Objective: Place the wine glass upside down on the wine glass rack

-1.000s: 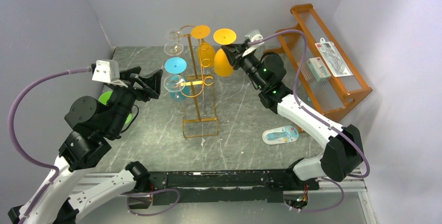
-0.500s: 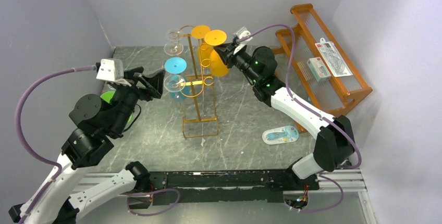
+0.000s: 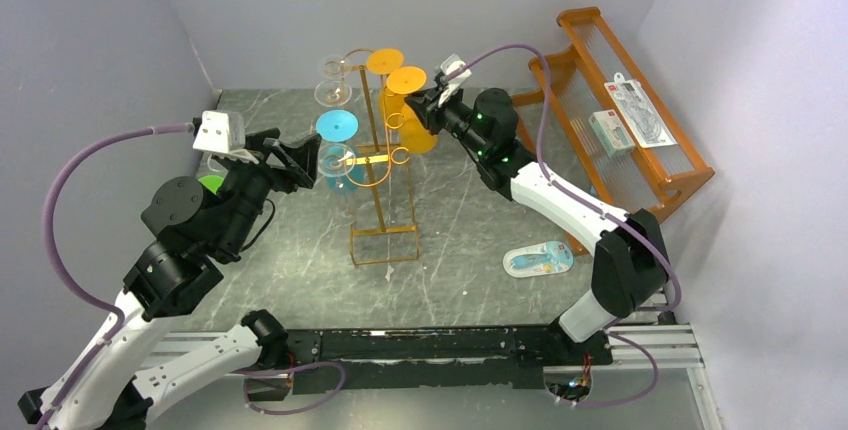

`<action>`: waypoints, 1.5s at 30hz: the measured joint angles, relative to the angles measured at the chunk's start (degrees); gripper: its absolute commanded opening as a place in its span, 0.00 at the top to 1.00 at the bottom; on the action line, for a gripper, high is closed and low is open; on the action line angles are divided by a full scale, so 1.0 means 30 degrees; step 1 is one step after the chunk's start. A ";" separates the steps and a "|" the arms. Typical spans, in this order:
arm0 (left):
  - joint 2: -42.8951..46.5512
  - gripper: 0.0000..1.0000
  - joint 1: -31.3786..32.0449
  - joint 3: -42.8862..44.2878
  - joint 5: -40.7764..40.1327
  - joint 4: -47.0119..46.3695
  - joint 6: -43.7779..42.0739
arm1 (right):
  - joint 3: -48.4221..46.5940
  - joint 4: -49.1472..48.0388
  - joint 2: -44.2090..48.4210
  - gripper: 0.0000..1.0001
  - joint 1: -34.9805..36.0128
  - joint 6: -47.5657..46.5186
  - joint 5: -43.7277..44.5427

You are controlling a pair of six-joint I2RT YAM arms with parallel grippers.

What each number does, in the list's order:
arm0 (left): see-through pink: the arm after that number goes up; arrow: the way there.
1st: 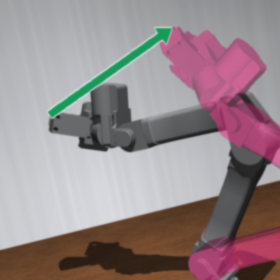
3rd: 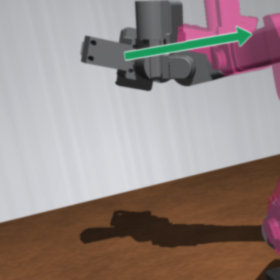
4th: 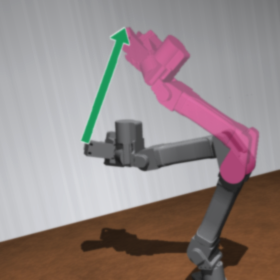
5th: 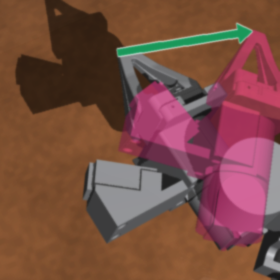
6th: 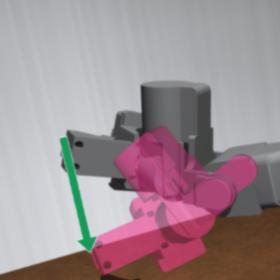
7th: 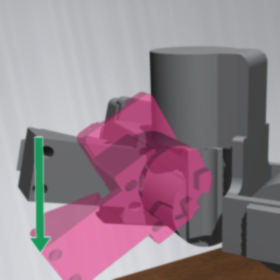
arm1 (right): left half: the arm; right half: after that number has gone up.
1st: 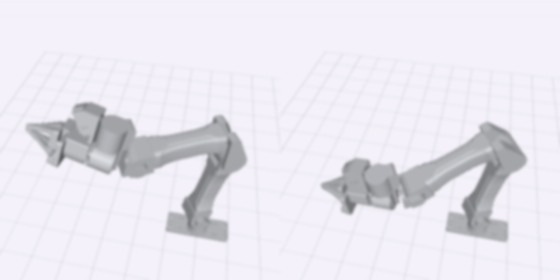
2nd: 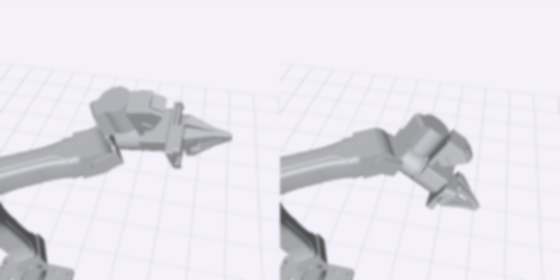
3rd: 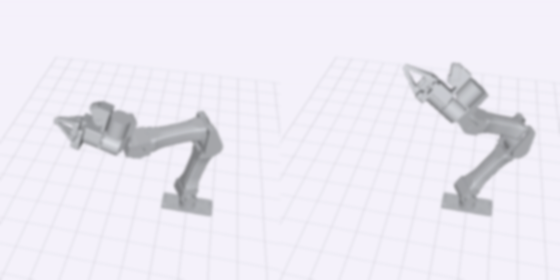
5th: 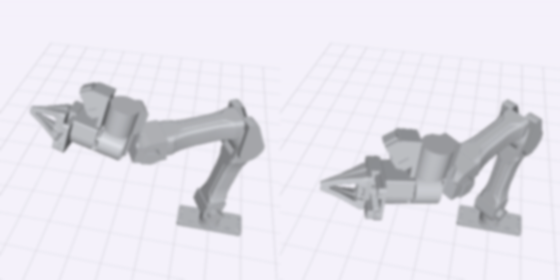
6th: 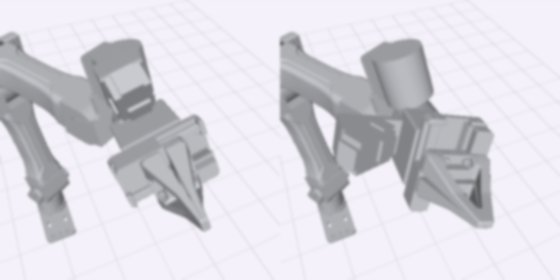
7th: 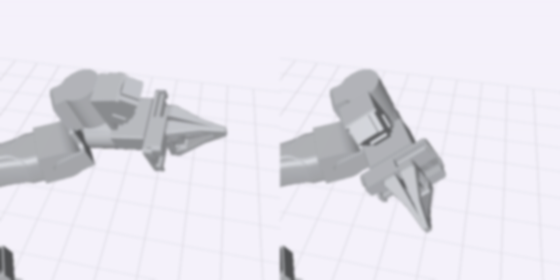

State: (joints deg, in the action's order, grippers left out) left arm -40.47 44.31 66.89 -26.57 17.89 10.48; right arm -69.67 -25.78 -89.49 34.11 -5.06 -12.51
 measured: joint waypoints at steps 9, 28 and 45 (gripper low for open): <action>0.0029 0.22 0.0000 -0.0044 -0.0007 0.0007 0.0000 | -0.0029 0.0015 -0.0474 1.00 0.0007 0.0146 -0.0372; 0.0153 0.22 0.0000 -0.0117 -0.0036 0.0168 -0.0007 | -0.0568 -0.0211 -0.1056 1.00 0.0299 0.0087 -0.1158; 0.0255 0.22 0.0000 -0.0117 -0.0080 0.0291 -0.0015 | -0.1209 -0.0102 -0.1508 1.00 0.0321 -0.0007 -0.0838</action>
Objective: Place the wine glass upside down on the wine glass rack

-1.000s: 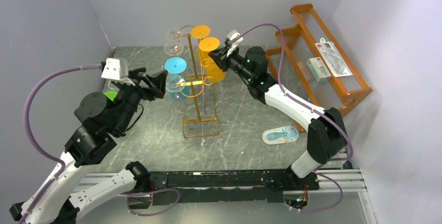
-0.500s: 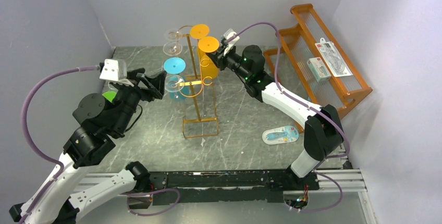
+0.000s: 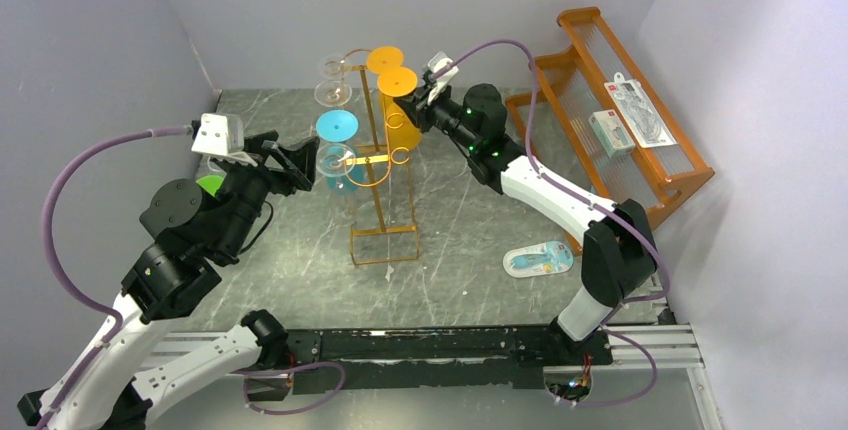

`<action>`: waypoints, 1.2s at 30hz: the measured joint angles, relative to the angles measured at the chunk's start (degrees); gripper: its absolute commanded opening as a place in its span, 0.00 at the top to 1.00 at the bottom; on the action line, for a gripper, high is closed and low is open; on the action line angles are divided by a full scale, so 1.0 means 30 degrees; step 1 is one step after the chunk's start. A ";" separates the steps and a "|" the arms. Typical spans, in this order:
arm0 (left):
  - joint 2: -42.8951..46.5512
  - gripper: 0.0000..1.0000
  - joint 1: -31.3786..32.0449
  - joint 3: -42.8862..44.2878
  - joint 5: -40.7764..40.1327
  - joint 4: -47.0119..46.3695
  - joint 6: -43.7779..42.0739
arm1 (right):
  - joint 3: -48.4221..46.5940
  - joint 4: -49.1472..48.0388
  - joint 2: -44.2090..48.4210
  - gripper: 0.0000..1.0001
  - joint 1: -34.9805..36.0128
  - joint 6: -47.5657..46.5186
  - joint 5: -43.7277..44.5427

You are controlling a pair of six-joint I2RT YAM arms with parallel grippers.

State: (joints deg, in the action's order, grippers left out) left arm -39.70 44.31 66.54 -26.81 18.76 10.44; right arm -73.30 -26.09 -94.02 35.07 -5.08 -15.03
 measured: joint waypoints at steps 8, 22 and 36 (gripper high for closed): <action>0.0000 0.22 0.0000 0.0000 -0.0007 0.0007 0.0000 | -0.0532 0.0605 -0.0255 1.00 0.0015 -0.0619 -0.0459; -0.0029 0.21 0.0000 0.0000 -0.0007 0.0262 0.0007 | -0.0182 0.1377 -0.0117 0.63 0.0029 -0.0947 -0.0787; -0.0867 0.18 0.0000 0.1202 -0.1428 0.2361 -0.0925 | 0.4714 0.0299 0.5115 0.48 -0.0306 0.0401 0.0648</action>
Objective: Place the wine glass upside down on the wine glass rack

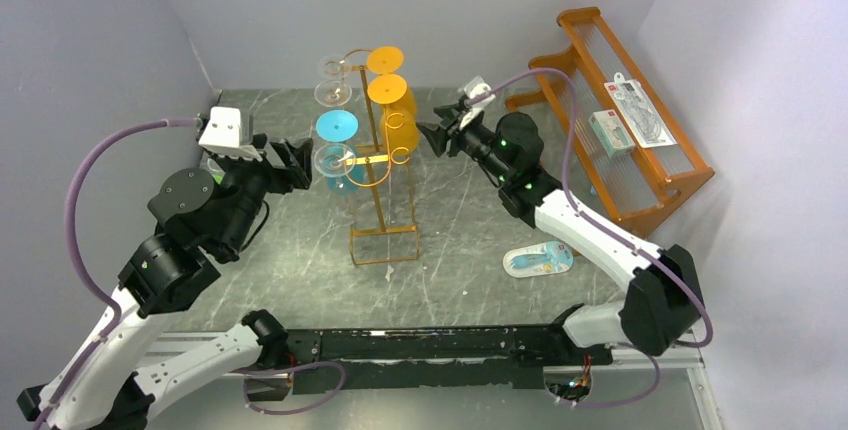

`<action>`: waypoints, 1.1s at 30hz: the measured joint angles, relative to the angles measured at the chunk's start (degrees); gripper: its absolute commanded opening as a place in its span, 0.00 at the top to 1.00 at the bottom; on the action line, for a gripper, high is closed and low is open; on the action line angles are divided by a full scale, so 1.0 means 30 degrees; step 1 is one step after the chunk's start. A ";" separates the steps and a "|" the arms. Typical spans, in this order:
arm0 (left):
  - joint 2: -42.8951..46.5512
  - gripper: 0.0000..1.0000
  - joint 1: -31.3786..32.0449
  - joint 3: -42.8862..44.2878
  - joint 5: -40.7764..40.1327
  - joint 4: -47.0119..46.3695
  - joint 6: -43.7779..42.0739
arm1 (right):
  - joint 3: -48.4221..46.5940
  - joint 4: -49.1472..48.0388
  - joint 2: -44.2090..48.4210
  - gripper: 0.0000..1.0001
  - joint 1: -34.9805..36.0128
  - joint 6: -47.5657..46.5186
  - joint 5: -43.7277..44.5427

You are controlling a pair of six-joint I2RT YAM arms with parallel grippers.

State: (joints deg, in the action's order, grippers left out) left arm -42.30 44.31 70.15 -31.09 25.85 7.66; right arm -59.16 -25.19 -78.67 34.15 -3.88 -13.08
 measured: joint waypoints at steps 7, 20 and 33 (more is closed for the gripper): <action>-0.1282 0.13 0.0007 0.0204 -0.3395 0.1093 0.0226 | 0.2681 -0.0007 0.2637 0.47 -0.0015 0.1683 0.2215; -0.6448 0.17 -0.8327 0.1836 -0.0430 0.1647 0.1239 | 0.3585 0.2331 0.5464 0.46 -0.0022 0.5268 0.6390; -0.7956 0.18 -1.5861 -0.0750 0.4371 0.1457 0.4255 | 0.4517 0.4983 0.5850 0.46 -0.0029 0.8510 0.9114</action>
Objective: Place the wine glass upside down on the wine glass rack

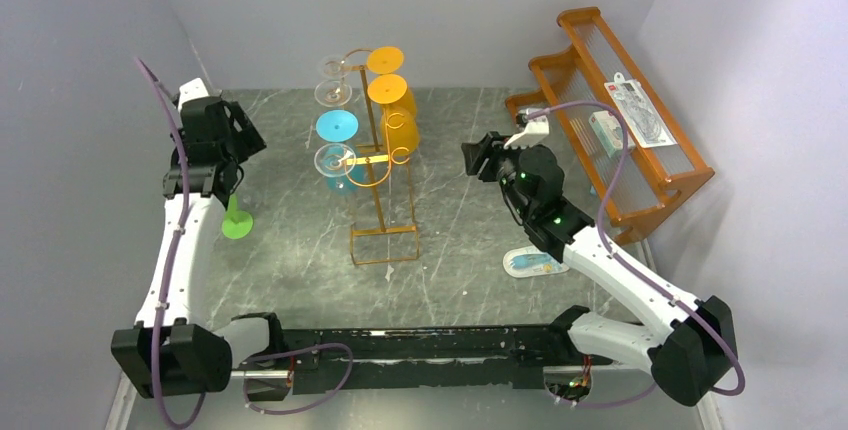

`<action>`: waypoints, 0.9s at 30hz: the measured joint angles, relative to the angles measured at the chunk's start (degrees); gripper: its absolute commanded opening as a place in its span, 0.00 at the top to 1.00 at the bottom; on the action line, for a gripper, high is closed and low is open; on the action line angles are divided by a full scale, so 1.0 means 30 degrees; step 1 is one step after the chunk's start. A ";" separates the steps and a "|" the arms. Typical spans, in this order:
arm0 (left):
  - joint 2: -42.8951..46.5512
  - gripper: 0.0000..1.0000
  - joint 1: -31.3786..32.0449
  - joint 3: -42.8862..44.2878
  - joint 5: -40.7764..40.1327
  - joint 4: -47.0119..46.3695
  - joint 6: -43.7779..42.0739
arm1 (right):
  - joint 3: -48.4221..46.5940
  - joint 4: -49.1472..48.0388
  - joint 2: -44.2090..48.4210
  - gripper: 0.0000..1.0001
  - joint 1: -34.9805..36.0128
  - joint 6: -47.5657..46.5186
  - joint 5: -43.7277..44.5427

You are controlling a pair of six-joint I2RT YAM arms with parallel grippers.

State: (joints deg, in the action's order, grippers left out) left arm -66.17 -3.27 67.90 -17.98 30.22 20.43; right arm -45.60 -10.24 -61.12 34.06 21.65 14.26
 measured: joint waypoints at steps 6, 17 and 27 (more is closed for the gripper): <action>0.0051 0.19 -0.0539 -0.1843 -0.0197 -0.0029 0.1188 | 0.0466 0.0204 -0.0102 0.46 0.0000 0.0765 0.0138; 0.1056 0.45 -0.0619 -0.4998 -0.2018 -0.0233 0.1989 | 0.0634 0.0233 -0.0262 0.46 0.0000 0.1501 -0.0109; 0.0911 0.44 -0.0619 -0.5370 -0.2936 -0.0481 0.1989 | 0.0758 0.0233 -0.0306 0.46 0.0000 0.1734 -0.0328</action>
State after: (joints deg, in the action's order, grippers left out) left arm -63.44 -5.13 51.79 -26.79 28.77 26.39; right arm -43.33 -9.54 -62.04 34.06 26.85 13.28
